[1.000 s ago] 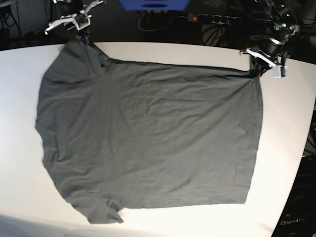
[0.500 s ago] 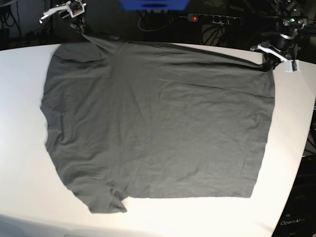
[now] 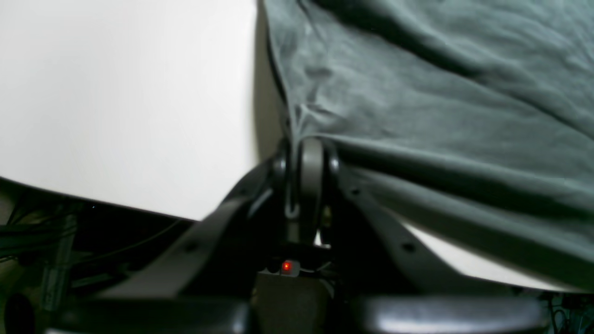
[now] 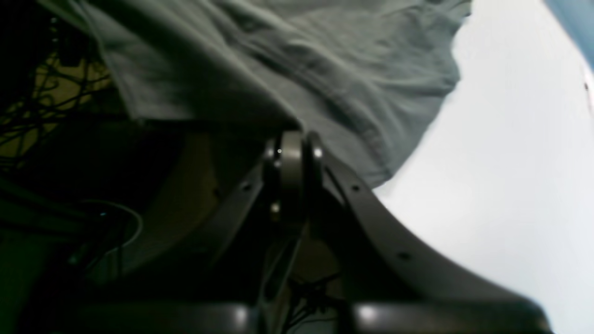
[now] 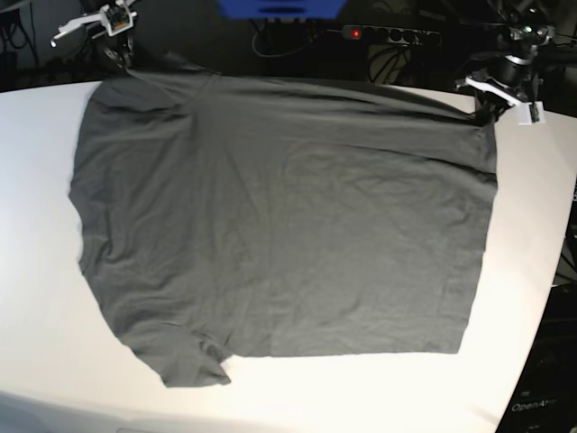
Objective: Fold the T-shirt properly
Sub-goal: 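Lift both shoulder edges and pull them apart to stretch the shirt, then raise both grippers holding the shoulders, lifting the collar edge off the table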
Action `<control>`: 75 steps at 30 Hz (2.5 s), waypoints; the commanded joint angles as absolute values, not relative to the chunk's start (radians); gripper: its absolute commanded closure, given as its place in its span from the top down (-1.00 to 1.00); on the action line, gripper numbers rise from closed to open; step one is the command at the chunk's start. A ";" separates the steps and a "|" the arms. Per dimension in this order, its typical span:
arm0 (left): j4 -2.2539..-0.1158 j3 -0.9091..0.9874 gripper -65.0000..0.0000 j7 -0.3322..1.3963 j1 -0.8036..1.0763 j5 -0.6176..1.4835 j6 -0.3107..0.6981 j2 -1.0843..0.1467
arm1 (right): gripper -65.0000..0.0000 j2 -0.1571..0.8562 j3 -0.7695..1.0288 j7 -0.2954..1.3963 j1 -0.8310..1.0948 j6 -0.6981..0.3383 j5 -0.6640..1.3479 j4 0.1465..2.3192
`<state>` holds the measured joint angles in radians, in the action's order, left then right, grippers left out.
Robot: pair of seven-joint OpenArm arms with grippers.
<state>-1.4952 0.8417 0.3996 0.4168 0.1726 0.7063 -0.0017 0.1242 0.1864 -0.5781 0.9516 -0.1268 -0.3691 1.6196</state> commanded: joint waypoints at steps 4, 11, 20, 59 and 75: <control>-1.509 0.840 -0.91 0.470 0.432 0.119 0.698 0.019 | -0.99 0.130 0.220 -0.610 0.931 -0.108 -0.361 1.635; -1.613 0.839 -0.91 0.472 0.429 0.119 0.698 0.090 | -0.99 0.130 0.219 -0.610 0.871 -0.108 -0.364 1.635; -1.687 0.842 -0.91 0.472 0.433 0.119 0.698 0.117 | -0.99 0.130 0.214 -0.602 0.796 -0.108 -0.364 1.635; -1.883 0.742 -0.91 0.754 0.131 -0.137 0.698 0.065 | -0.99 0.039 0.225 -0.598 0.519 -0.285 -0.367 1.629; -1.877 0.739 -0.92 0.745 0.079 -0.166 0.698 0.027 | -0.99 0.027 0.226 -0.507 0.397 -0.398 -0.463 1.632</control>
